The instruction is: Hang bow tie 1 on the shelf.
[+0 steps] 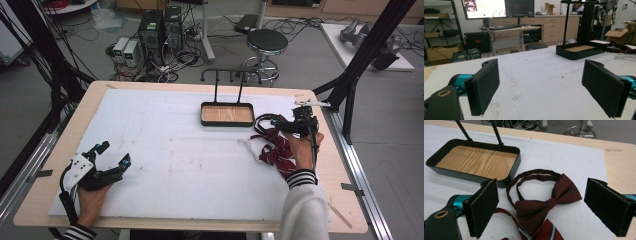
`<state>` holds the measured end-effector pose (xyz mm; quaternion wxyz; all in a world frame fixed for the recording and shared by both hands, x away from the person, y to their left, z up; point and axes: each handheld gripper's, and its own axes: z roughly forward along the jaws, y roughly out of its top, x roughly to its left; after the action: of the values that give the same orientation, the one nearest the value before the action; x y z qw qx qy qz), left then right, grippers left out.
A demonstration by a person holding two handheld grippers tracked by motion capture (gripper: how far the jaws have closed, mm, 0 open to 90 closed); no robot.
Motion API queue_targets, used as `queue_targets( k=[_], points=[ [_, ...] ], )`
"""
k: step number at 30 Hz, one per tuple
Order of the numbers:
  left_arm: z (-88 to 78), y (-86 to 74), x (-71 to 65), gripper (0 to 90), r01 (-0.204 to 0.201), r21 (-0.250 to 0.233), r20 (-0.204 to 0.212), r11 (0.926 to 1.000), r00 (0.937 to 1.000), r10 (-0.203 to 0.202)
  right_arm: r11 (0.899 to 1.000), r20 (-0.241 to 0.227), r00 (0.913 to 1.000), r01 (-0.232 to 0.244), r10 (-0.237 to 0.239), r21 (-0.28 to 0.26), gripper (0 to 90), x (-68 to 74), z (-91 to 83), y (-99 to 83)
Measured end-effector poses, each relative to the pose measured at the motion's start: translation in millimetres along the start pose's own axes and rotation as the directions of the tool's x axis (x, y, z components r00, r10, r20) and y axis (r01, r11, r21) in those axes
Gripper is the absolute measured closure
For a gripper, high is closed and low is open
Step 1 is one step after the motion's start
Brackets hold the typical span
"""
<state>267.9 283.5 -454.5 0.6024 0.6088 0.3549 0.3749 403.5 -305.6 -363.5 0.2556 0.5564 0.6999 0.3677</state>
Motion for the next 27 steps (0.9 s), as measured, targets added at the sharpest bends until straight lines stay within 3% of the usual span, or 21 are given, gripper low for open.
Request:
queue_targets(
  k=[14,18,27],
  points=[
    [0.0,0.0,0.0,15.1,0.001,-0.001,0.001,1.0000,1.0000,-0.001,0.996,0.067,0.9975,-0.029,0.023,0.085,17.1,-4.8,29.1,13.5],
    [-0.1,0.1,0.3,15.1,0.002,0.001,0.001,1.0000,1.0000,-0.002,0.997,0.060,0.9978,-0.033,0.029,0.069,16.9,-4.3,27.4,14.3],
    [-0.3,-0.1,-0.5,15.1,-0.004,-0.005,-0.001,1.0000,1.0000,0.004,0.996,0.055,0.9981,-0.032,0.028,0.086,13.4,-5.6,14.9,13.6]
  ],
)
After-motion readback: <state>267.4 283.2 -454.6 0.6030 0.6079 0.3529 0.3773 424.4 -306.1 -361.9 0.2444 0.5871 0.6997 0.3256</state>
